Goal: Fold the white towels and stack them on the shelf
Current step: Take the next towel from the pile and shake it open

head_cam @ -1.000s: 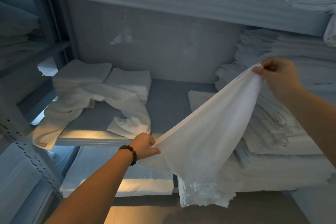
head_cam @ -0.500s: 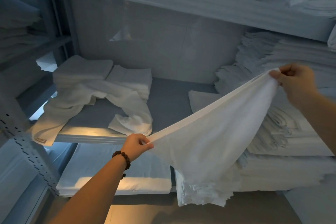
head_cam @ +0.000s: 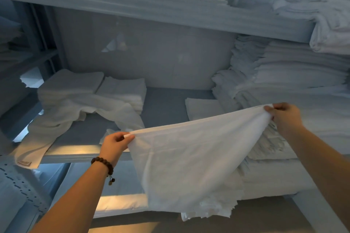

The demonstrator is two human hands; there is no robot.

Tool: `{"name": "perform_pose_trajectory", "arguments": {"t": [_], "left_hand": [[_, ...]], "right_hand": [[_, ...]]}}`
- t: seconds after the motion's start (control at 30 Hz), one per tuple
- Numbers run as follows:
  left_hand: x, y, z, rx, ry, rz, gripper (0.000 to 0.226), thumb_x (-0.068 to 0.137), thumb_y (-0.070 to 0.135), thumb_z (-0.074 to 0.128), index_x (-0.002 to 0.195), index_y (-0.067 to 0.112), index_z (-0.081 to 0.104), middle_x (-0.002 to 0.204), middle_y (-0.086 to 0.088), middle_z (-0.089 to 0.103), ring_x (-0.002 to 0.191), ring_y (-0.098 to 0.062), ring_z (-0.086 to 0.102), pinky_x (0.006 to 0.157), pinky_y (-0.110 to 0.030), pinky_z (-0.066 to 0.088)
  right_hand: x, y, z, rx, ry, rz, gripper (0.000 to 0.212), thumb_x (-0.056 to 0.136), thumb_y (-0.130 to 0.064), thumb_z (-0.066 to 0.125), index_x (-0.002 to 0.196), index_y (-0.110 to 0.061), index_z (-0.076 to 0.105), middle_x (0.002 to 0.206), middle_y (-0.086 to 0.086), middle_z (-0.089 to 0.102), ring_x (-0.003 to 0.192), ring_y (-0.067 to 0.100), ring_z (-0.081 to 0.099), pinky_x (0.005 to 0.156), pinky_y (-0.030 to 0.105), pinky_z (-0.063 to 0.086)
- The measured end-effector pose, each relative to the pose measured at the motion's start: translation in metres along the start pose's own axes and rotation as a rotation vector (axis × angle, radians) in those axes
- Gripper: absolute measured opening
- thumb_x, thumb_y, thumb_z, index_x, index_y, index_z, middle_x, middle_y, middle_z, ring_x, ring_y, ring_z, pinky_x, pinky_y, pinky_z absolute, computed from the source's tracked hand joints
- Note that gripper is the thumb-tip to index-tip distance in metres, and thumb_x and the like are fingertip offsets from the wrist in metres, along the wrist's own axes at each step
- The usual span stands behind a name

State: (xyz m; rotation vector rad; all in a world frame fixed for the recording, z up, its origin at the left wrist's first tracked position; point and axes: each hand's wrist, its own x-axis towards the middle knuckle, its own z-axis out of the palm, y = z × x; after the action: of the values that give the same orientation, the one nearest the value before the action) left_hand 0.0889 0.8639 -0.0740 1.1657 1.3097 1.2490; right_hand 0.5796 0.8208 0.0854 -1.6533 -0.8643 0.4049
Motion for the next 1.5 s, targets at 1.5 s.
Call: {"name": "perform_pose_trajectory", "arguments": {"t": [1.5], "left_hand": [[0.013, 0.07, 0.019, 0.111, 0.282, -0.226, 0.011, 0.079, 0.007, 0.072, 0.087, 0.014, 0.07, 0.088, -0.013, 0.066, 0.071, -0.021, 0.06, 0.061, -0.031, 0.051]], "right_hand": [[-0.025, 0.076, 0.037, 0.321, -0.069, 0.496, 0.009, 0.081, 0.008, 0.063, 0.085, 0.003, 0.059, 0.095, 0.02, 0.057, 0.074, 0.031, 0.058, 0.072, 0.042, 0.048]]}}
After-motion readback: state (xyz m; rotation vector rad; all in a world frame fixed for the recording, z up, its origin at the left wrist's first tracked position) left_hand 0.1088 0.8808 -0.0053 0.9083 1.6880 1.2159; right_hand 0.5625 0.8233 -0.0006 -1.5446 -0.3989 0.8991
